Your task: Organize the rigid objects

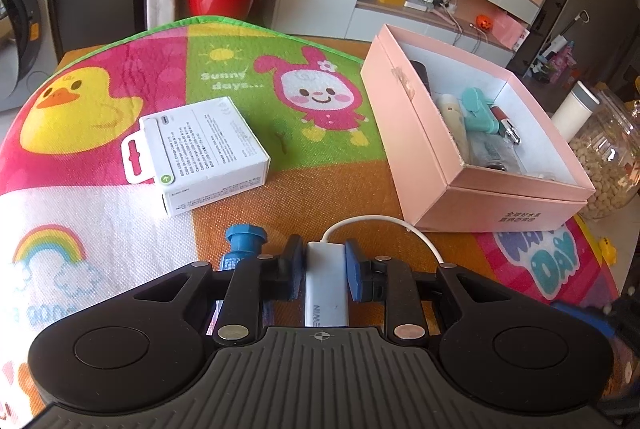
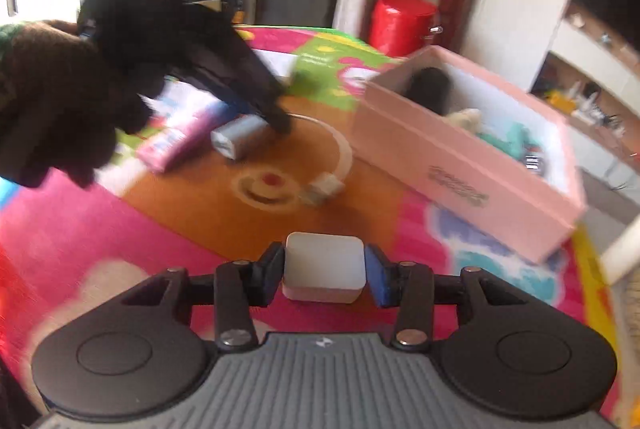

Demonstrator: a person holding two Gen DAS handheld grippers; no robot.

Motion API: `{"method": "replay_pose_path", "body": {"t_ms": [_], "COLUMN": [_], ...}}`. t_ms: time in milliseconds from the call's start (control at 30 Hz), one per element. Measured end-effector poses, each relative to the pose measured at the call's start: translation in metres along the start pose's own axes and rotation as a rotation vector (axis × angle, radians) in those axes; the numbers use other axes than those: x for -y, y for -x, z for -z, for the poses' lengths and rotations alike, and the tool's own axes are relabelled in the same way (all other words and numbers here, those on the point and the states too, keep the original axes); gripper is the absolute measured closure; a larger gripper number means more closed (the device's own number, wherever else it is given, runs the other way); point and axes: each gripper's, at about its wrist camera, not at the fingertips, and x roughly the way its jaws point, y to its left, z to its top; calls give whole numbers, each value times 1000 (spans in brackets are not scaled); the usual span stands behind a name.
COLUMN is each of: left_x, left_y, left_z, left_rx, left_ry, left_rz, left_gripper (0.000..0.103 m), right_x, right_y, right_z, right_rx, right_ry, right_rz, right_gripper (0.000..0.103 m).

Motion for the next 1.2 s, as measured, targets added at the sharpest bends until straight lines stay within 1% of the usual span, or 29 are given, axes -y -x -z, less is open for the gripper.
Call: {"method": "replay_pose_path", "body": {"t_ms": [33, 67, 100, 133, 167, 200, 233, 300, 333, 400, 433, 467, 533, 567, 600, 667, 733, 767, 833, 867, 900, 967, 1033, 1133, 1200], "left_x": [0, 1, 3, 7, 11, 15, 20, 23, 21, 14, 11, 8, 2, -1, -4, -8, -9, -6, 5, 12, 19, 33, 41, 48, 49], "left_y": [1, 3, 6, 9, 13, 16, 19, 26, 31, 41, 49, 58, 75, 82, 84, 80, 72, 72, 73, 71, 68, 57, 46, 32, 28], "left_z": [2, 5, 9, 14, 20, 26, 32, 43, 47, 54, 56, 57, 57, 54, 51, 45, 42, 42, 47, 50, 52, 57, 60, 65, 68], "left_rx": [6, 10, 16, 22, 29, 36, 45, 59, 59, 55, 75, 106, 182, 215, 228, 203, 176, 177, 186, 178, 162, 124, 98, 89, 111], "left_ry": [0, -5, -15, -37, -66, -100, -133, -160, -147, -99, -81, -75, -66, -58, -54, -57, -51, -51, -87, -110, -129, -166, -187, -201, -213], "left_rz": [2, -1, -8, -19, -31, -42, -48, -16, 29, 115, 122, 102, 29, -19, -60, -103, -112, -102, -20, 9, 19, 14, -10, -48, -59], "left_gripper": [76, 76, 76, 76, 76, 76, 76, 72, 72, 72, 72, 72, 72, 72, 72, 72, 72, 72, 72, 72, 72, 72, 72, 72, 71], "right_x": [8, 13, 17, 23, 33, 40, 47, 59, 65, 72, 77, 81, 90, 92, 92, 92, 91, 91, 90, 91, 90, 90, 89, 89, 89], "right_y": [-2, -5, -8, -13, -21, -24, -28, -28, -30, -31, -31, -31, -30, -31, -31, -30, -31, -30, -30, -30, -29, -29, -27, -26, -25], "right_z": [3, 6, 8, 11, 11, 11, 12, 14, 16, 17, 18, 20, 24, 25, 25, 27, 27, 27, 27, 28, 28, 28, 28, 29, 30], "right_rx": [3, 8, 18, 36, 46, 41, 23, 31, 28, 20, 15, 10, 2, 0, 0, 2, 3, 4, 5, 7, 8, 8, 13, 26, 29], "right_ry": [5, 14, 23, 27, 15, -20, -73, -194, -244, -285, -314, -341, -385, -398, -401, -393, -390, -390, -390, -389, -389, -385, -382, -389, -394], "right_rz": [66, 138, 213, 287, 329, 336, 308, 265, 241, 225, 210, 193, 166, 158, 155, 162, 165, 163, 158, 152, 146, 142, 139, 139, 144], "right_gripper": [56, 47, 41, 30, 24, 24, 24, 21, 20, 15, 13, 11, 8, 8, 7, 7, 7, 7, 7, 7, 7, 7, 8, 13, 17]}}
